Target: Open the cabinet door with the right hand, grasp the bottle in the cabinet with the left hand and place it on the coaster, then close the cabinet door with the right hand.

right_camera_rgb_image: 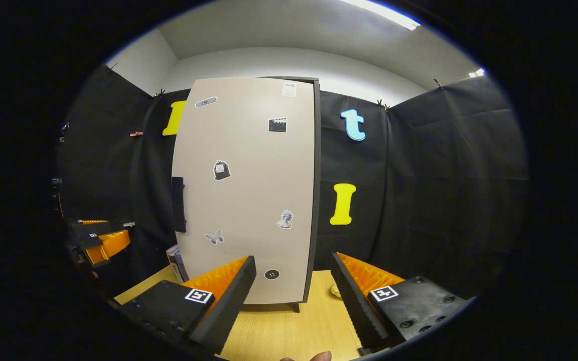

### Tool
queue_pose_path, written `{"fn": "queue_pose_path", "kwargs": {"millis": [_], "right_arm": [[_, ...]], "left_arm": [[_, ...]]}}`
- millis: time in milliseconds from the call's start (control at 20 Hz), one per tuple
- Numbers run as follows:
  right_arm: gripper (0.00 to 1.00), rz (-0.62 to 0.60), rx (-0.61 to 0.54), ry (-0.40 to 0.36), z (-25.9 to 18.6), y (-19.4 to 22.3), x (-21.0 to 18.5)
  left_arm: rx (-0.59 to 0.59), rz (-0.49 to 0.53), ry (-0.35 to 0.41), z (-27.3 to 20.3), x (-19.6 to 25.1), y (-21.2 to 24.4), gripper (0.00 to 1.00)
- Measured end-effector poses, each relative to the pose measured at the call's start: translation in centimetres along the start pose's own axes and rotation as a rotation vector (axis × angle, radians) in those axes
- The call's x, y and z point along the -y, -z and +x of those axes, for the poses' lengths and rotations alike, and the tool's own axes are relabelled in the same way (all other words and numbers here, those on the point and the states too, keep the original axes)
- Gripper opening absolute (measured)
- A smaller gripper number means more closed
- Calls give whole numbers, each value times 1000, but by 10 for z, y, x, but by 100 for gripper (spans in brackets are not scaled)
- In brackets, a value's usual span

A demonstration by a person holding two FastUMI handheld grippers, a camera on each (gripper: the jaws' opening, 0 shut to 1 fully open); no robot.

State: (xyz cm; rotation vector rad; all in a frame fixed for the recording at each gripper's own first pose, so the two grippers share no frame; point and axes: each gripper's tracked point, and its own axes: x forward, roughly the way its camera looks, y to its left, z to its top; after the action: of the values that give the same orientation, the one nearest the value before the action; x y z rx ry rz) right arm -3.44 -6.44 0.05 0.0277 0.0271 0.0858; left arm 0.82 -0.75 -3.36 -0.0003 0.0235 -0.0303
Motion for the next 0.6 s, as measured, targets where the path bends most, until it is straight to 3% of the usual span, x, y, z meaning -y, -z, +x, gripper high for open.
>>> {"fn": "queue_pose_path", "kwargs": {"millis": [600], "right_arm": [[97, 3, 1, 8, 4, 4, -3]], "left_arm": [[22, 16, -4, -3, 2, -5, 95]]}}
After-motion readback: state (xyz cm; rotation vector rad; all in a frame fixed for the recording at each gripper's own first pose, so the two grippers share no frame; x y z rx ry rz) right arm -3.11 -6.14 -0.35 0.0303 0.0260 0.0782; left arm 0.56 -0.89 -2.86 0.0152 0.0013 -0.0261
